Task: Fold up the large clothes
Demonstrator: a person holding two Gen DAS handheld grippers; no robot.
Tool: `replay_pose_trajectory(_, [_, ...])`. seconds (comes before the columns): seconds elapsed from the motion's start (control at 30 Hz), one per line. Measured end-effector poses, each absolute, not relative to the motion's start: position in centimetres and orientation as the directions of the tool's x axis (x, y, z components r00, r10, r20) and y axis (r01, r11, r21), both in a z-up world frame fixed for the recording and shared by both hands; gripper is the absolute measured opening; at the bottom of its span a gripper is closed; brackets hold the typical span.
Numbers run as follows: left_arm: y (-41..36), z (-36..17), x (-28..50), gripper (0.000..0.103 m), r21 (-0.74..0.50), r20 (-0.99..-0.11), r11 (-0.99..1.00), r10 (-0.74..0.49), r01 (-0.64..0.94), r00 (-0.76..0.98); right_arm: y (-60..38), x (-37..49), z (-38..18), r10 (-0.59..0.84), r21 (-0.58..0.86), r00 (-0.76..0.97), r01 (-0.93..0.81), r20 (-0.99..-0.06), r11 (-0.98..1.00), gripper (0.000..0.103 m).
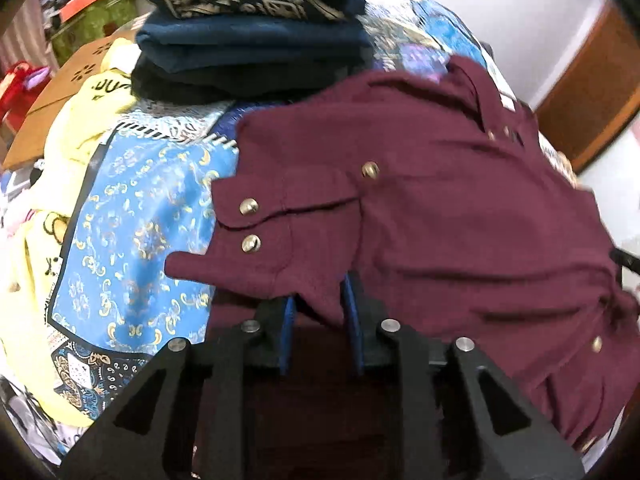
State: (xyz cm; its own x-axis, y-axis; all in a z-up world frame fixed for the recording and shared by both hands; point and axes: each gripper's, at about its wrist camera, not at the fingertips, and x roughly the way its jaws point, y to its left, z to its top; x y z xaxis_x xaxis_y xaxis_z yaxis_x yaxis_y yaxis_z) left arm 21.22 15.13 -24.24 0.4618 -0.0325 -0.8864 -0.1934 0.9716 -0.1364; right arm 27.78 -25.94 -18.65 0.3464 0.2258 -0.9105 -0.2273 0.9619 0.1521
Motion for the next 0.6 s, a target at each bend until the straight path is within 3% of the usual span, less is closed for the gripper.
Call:
replay_pose_trajectory(0.17, [15.9, -22.7, 20.9, 0.027, -0.157, -0.888, 0.967, -0.049, -0.201, 0.457, -24.2, 27.7, -18.7, 0.176, 0.069, 0.340, -0.303, -0.924, 0.950, 0.049])
replay_pose_trajectory(0.33, [18.4, -20.6, 21.7, 0.031, -0.291, -0.856, 0.929, -0.146, -0.227, 0.496, -24.2, 27.3, -16.3, 0.153, -0.002, 0.413, -0.352, -0.898, 0.936, 0.049])
replay_pose_trajectory(0.4, [19.3, -19.8, 21.8, 0.042, -0.325, -0.846, 0.912, -0.162, -0.251, 0.508, -24.7, 27.5, -15.1, 0.123, -0.048, 0.466, -0.339, -0.876, 0.940, 0.049])
replay_pose_trajectory(0.43, [19.9, -19.3, 21.8, 0.059, -0.296, -0.848, 0.911, -0.111, -0.288, 0.518, -25.1, 27.9, -14.7, 0.112, -0.061, 0.481, -0.330, -0.869, 0.942, 0.049])
replay_pose_trajectory(0.47, [20.4, -18.7, 21.6, 0.068, -0.266, -0.843, 0.911, -0.061, -0.315, 0.534, -25.6, 28.3, -14.1, 0.097, -0.077, 0.507, -0.312, -0.857, 0.947, 0.049])
replay_pose_trajectory(0.6, [22.7, -17.3, 21.4, 0.072, -0.191, -0.816, 0.912, 0.058, -0.363, 0.575, -27.9, 29.9, -12.6, 0.083, -0.074, 0.560, -0.251, -0.824, 0.965, 0.049])
